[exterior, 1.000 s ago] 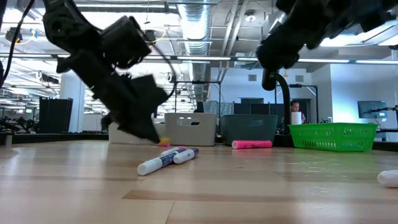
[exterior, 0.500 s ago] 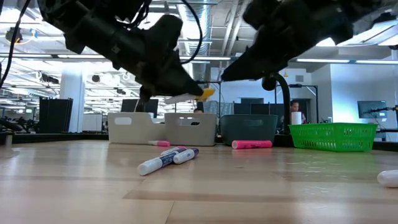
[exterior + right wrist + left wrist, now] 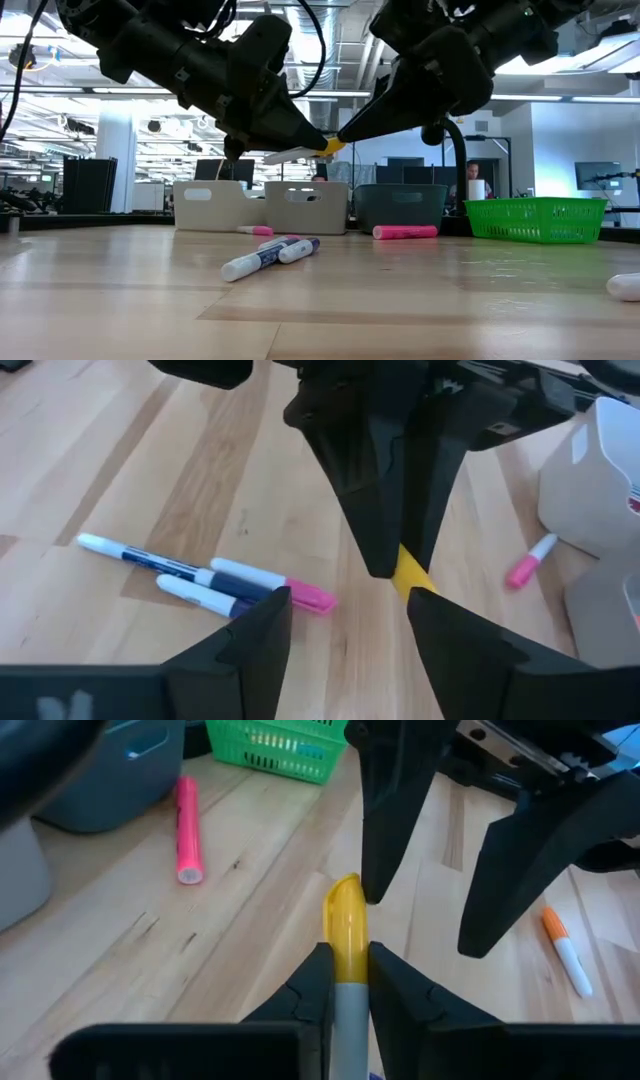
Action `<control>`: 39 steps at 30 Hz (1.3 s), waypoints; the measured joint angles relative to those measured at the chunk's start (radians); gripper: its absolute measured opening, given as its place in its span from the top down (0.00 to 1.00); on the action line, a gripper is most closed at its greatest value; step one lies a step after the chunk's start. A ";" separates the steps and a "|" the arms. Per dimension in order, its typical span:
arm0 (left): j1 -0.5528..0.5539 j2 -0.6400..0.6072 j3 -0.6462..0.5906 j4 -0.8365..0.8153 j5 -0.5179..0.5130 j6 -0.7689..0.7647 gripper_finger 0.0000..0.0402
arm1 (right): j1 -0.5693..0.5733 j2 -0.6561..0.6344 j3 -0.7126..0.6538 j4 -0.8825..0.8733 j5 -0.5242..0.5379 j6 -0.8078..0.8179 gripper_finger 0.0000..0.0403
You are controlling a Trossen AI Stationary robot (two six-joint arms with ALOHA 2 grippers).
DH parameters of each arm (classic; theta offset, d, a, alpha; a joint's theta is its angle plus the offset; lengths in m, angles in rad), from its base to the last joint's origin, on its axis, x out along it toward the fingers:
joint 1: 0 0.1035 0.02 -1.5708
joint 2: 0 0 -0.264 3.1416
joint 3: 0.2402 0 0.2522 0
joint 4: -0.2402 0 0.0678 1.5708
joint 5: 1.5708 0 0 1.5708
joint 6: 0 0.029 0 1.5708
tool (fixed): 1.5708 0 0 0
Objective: Pick & Place Markers
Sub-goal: Put the yellow highlighter pen into the green bin
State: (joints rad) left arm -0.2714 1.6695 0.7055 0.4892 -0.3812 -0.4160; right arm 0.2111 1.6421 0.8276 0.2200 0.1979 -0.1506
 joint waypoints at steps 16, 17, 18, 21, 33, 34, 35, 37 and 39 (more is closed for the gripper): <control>0.007 -0.001 0.000 0.009 0.047 -0.006 0.88 | 0.021 0.000 0.000 0.009 0.018 -0.079 0.59; 0.007 -0.001 0.000 0.011 0.050 -0.006 0.88 | 0.026 0.000 -0.001 0.019 0.019 -0.093 0.59; 0.007 -0.001 0.000 0.014 0.058 -0.006 0.87 | 0.032 0.000 -0.001 0.036 0.023 -0.109 0.59; 0.006 -0.001 0.000 0.014 0.107 -0.006 0.87 | 0.037 0.000 0.000 0.065 0.030 -0.120 0.58; 0.004 -0.001 0.001 0.044 0.109 0.023 0.88 | 0.022 0.000 0.000 0.035 0.017 -0.112 0.61; 0.004 -0.001 0.001 0.044 0.108 0.023 0.88 | 0.022 0.000 0.000 0.041 0.015 -0.113 0.62; 0.004 -0.001 0.001 0.044 0.108 0.023 0.87 | 0.022 0.000 0.000 0.041 0.015 -0.112 0.64; 0.004 -0.001 0.001 0.044 0.108 0.023 0.87 | 0.023 0.000 0.000 0.038 0.014 -0.112 0.67; 0.004 -0.001 0.001 0.044 0.107 0.023 0.87 | 0.023 0.000 0.000 0.040 0.011 -0.112 0.71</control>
State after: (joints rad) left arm -0.2676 1.6684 0.7063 0.5335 -0.2738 -0.3931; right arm 0.2340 1.6421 0.8272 0.2600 0.2085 -0.2630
